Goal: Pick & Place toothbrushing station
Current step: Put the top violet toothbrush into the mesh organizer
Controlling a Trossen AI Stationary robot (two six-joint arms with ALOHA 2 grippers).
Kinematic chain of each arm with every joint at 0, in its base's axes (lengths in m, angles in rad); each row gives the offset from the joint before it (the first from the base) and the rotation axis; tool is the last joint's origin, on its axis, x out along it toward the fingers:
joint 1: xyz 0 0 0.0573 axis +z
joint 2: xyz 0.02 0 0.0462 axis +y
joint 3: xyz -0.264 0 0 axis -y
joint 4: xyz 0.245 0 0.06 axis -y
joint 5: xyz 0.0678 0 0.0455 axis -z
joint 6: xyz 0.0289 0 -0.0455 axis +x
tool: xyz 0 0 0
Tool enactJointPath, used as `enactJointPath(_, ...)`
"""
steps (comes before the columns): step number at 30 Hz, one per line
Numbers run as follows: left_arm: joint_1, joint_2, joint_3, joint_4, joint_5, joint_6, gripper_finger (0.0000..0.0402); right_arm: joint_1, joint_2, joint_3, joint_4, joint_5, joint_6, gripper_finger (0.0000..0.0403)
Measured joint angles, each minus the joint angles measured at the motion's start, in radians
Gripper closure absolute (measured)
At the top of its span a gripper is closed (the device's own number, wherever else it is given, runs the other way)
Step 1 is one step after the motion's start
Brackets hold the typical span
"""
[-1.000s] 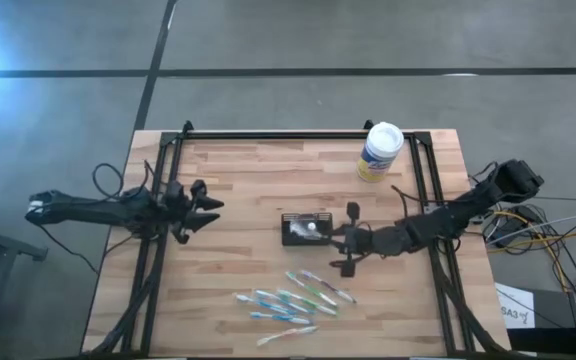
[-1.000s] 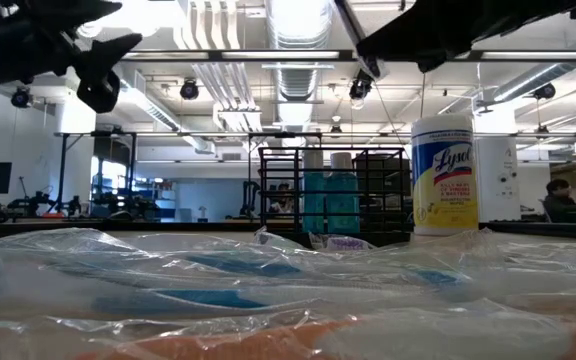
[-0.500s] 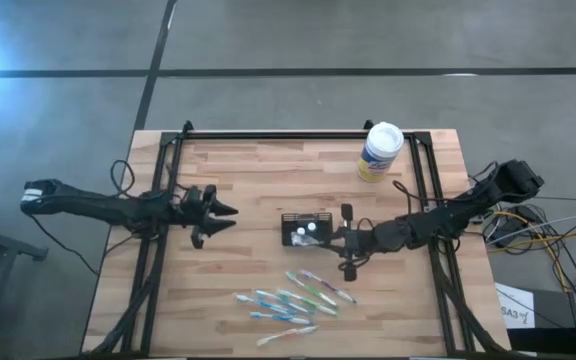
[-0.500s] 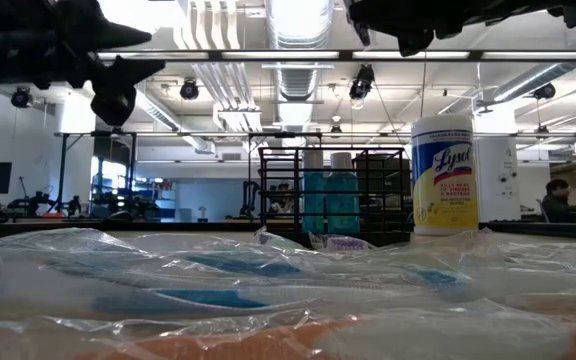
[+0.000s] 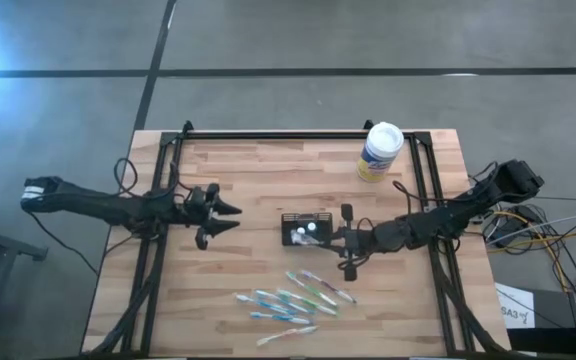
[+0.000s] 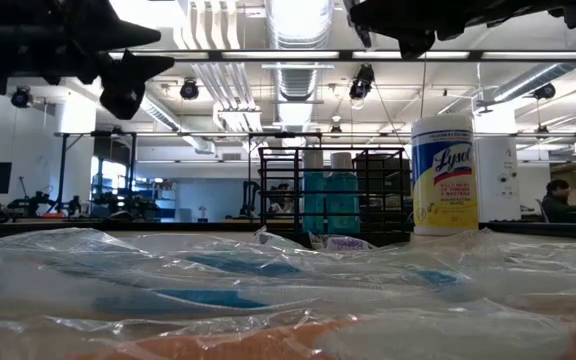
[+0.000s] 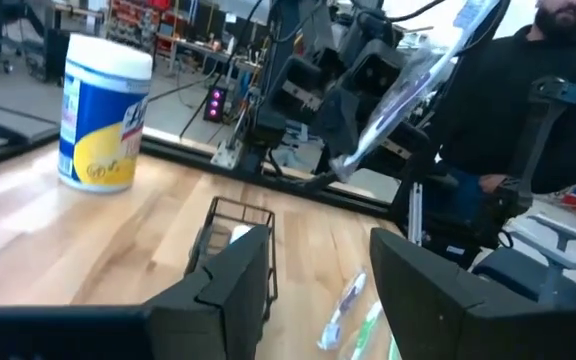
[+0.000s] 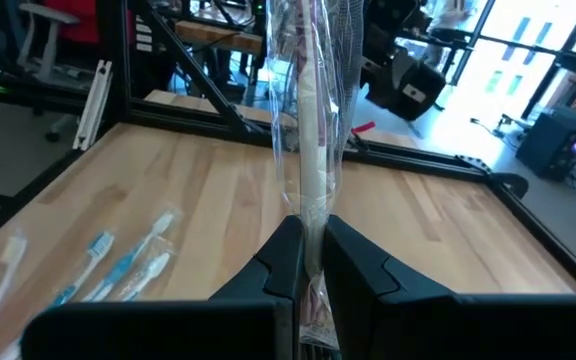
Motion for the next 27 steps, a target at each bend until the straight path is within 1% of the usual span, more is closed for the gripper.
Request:
enactJointPath(5,-0.028,0.048,0.052,0.000,-0.008,0.077,0.0220,0.000,0.000,0.000,0.001,0.000,0.016,0.0378)
enactJointPath(9,-0.066,0.122,0.119,0.000,-0.109,0.183,0.0220,-0.012,0.000,0.001,0.005,0.007,0.020,0.0378)
enactJointPath(11,-0.075,0.168,0.164,0.001,-0.134,0.223,0.0220,-0.017,0.000,0.002,0.005,0.011,0.025,0.0378)
enactJointPath(16,-0.091,0.305,0.279,0.027,-0.135,0.303,0.0220,-0.011,0.000,0.001,0.001,0.012,0.042,0.0378)
enactJointPath(22,-0.092,0.487,0.394,0.090,-0.132,0.331,0.0220,0.007,0.007,-0.011,0.000,0.017,0.062,0.0378)
enactJointPath(25,-0.092,0.569,0.457,0.098,-0.123,0.332,0.0220,0.007,0.014,-0.011,0.005,0.052,0.066,0.0378)
enactJointPath(27,-0.093,0.614,0.495,0.098,-0.088,0.330,0.0220,0.006,0.020,-0.011,0.006,0.089,0.066,0.0378)
